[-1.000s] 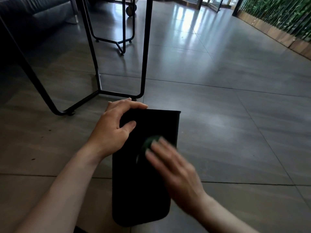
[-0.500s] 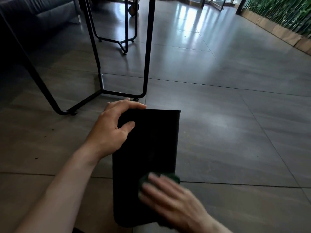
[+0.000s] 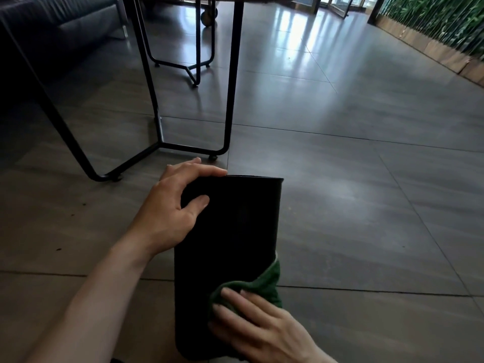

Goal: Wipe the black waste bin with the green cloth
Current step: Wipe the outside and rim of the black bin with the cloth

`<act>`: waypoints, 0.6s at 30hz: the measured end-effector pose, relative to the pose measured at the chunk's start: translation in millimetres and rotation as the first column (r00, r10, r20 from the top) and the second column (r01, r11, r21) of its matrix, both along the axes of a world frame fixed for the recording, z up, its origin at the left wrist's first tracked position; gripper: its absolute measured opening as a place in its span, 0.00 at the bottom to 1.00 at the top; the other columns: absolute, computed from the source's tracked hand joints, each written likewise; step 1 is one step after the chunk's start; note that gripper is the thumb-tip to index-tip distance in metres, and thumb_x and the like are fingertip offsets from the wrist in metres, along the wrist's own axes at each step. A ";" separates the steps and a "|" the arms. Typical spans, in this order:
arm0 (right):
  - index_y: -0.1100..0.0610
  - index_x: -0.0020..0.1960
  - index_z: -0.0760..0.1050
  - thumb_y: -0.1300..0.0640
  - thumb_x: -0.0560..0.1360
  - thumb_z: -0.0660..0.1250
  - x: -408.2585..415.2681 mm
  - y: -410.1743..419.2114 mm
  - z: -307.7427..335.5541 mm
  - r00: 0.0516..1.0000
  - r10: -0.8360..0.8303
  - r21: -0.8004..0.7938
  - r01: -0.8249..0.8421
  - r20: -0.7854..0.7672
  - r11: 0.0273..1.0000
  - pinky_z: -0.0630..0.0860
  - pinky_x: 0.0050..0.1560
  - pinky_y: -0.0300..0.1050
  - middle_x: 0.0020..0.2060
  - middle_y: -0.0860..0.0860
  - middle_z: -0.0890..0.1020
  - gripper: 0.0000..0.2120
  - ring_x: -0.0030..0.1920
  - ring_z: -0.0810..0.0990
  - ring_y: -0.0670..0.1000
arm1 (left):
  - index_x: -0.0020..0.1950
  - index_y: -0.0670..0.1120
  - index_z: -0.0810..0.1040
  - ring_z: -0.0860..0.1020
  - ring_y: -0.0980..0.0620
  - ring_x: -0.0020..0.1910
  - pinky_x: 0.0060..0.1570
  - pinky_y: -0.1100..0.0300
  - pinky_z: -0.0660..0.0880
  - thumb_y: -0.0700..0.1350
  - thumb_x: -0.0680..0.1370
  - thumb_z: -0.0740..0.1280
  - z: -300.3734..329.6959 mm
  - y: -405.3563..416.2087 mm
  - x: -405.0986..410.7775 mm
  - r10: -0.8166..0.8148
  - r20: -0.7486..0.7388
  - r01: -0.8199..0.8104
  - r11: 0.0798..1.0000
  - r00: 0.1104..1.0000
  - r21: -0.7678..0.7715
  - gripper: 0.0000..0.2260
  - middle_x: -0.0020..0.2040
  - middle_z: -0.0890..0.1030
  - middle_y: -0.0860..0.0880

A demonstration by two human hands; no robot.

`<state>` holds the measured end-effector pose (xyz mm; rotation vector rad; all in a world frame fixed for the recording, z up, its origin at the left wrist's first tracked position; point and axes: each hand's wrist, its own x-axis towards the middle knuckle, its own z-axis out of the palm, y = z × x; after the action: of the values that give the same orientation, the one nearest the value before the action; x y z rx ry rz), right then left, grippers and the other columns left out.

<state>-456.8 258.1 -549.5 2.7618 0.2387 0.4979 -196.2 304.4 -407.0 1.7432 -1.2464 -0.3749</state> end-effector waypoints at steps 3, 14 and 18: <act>0.54 0.78 0.68 0.59 0.86 0.56 23.4 -18.8 36.2 0.979 -0.150 0.273 0.107 0.141 0.956 0.69 0.76 0.55 0.77 0.54 0.72 0.20 0.81 0.62 0.59 | 0.63 0.62 0.78 0.62 0.66 0.74 0.70 0.66 0.59 0.35 0.76 0.69 2.3 -3.6 -5.2 -0.003 0.047 0.004 1.000 0.999 -0.010 0.24 0.64 0.71 0.65; 0.55 0.78 0.65 0.58 0.83 0.63 28.8 -1.8 7.4 0.994 -0.006 0.008 0.005 0.106 1.000 0.57 0.81 0.61 0.79 0.58 0.64 0.24 0.81 0.59 0.59 | 0.63 0.63 0.78 0.62 0.68 0.71 0.64 0.77 0.56 0.37 0.77 0.69 5.7 -5.6 -8.3 0.031 0.067 -0.033 0.999 0.997 0.029 0.23 0.66 0.71 0.60; 0.53 0.80 0.62 0.58 0.87 0.56 22.3 -12.3 14.7 0.997 0.032 -0.008 -0.031 0.075 0.999 0.52 0.83 0.59 0.79 0.55 0.65 0.22 0.81 0.62 0.57 | 0.62 0.63 0.78 0.62 0.66 0.74 0.71 0.66 0.60 0.36 0.77 0.69 6.7 -8.2 -13.4 -0.018 0.045 0.017 1.000 0.999 0.016 0.23 0.67 0.71 0.59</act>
<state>-434.5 245.8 -534.7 2.7297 0.2656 0.6069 -209.6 296.1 -400.3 1.7638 -1.2951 -0.3580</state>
